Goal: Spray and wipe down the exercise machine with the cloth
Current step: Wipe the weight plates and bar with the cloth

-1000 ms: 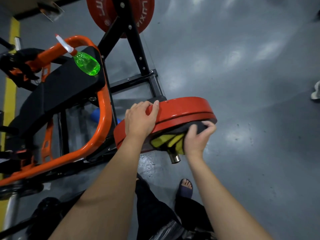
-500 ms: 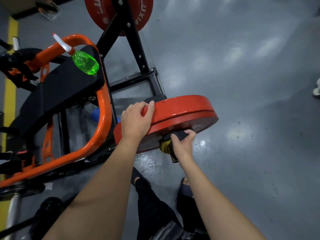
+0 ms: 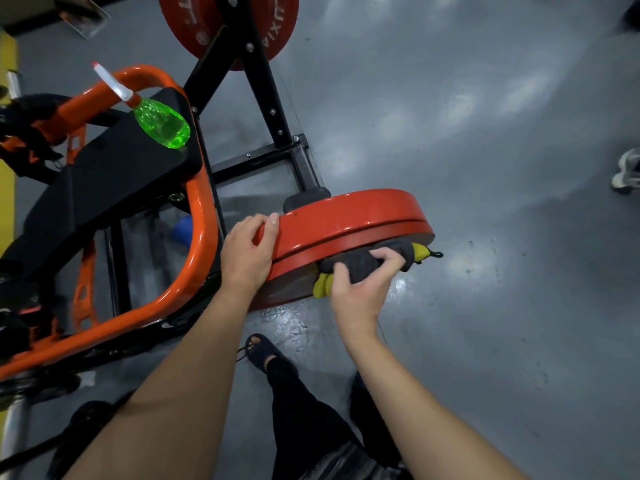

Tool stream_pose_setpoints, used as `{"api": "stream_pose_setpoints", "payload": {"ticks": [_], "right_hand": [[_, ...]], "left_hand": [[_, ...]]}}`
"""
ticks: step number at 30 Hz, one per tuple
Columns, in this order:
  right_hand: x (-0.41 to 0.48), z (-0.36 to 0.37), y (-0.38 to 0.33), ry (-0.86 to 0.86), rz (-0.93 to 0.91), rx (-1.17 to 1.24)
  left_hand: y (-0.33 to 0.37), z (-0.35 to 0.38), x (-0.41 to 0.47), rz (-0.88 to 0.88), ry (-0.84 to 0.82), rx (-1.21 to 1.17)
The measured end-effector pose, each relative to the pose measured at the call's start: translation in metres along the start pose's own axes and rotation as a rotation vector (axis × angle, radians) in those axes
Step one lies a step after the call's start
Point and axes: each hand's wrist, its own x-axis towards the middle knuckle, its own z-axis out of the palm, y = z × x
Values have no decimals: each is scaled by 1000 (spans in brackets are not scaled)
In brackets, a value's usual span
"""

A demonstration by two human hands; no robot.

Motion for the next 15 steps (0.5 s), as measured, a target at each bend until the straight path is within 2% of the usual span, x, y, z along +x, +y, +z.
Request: {"api": "stream_pose_setpoints", "payload": {"ticks": [3,7,9,12,15], "right_hand": [[-12,6,15,-154,-55,-79],[-12,9,35,-305,97,-135],[0,4,37,-232,205,-71],[41,-17,29,14,307,-10],[73,-34,26,138,266,1]], "left_hand": [[-15,-1,-3,-29,15,-61],[-32,-8,-10,-80,-11,-75],[-34,-15,-17,-134,-47,-63],[-32,-23,-20,-221,-82,-48],[-16,-22,-7,-114,37,24]]}}
